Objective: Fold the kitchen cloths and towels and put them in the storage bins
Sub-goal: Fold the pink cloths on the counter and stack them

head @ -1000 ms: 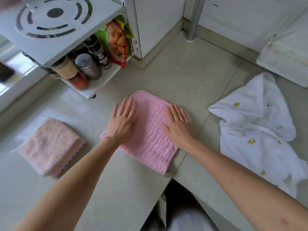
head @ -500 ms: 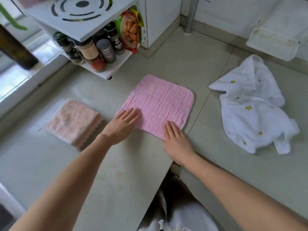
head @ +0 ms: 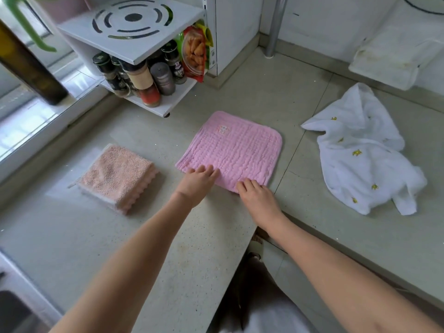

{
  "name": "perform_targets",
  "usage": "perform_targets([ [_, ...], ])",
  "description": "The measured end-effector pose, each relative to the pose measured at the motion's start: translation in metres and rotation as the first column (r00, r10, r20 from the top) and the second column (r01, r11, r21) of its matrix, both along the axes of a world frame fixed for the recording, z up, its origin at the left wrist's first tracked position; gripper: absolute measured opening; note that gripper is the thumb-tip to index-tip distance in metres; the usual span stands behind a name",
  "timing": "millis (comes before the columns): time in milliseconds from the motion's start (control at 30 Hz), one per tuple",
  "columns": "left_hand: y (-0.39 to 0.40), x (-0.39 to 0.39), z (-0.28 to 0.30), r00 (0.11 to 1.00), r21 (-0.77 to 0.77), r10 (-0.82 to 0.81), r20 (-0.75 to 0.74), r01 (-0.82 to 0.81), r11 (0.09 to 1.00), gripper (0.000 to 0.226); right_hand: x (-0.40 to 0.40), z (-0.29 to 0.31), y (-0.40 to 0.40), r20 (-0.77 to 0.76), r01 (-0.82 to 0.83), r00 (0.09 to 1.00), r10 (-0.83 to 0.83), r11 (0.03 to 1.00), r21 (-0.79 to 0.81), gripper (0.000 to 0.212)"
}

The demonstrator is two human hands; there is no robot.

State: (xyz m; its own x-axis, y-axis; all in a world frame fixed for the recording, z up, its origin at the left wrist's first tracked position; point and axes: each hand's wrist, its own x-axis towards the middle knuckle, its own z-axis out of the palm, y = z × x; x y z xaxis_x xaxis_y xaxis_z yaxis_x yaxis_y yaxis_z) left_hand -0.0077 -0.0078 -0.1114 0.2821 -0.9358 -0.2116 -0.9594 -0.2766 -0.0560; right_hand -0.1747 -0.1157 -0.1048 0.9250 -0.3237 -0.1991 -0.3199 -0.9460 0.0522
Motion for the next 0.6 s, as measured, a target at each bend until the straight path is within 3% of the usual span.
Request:
perform_targets([
  [200, -0.008, -0.007, 0.002, 0.989, -0.031, 0.05, 0.138, -0.047, 0.998, 0.036, 0.011, 0.01, -0.006, 0.041, -0.004, 0.999, 0.004, 1.0, -0.004, 0.05],
  [267, -0.006, -0.006, 0.004, 0.987, -0.035, 0.062, 0.15, -0.057, 0.998, 0.028, 0.014, 0.018, -0.013, 0.011, 0.005, 1.0, -0.006, 0.996, 0.094, 0.034],
  [333, -0.003, -0.003, 0.009, 0.987, -0.088, 0.104, 0.124, -0.093, 0.992, 0.02, 0.016, 0.022, -0.024, -0.027, 0.045, 0.999, -0.04, 0.978, 0.203, 0.032],
  [433, -0.006, 0.003, 0.015, 0.982, -0.045, 0.178, -0.067, -0.181, 0.982, 0.028, 0.012, 0.031, -0.035, -0.021, -0.009, 1.0, 0.015, 0.966, 0.257, 0.02],
  [533, -0.008, 0.013, 0.02, 0.959, -0.02, 0.18, -0.217, -0.189, 0.982, 0.03, 0.005, 0.036, -0.039, -0.047, -0.025, 0.998, 0.038, 0.966, 0.256, 0.024],
  [600, -0.003, 0.018, 0.027, 0.951, 0.051, 0.156, -0.267, -0.147, 0.988, 0.024, 0.001, 0.035, -0.04, -0.132, -0.023, 0.989, 0.072, 0.938, 0.345, 0.032],
])
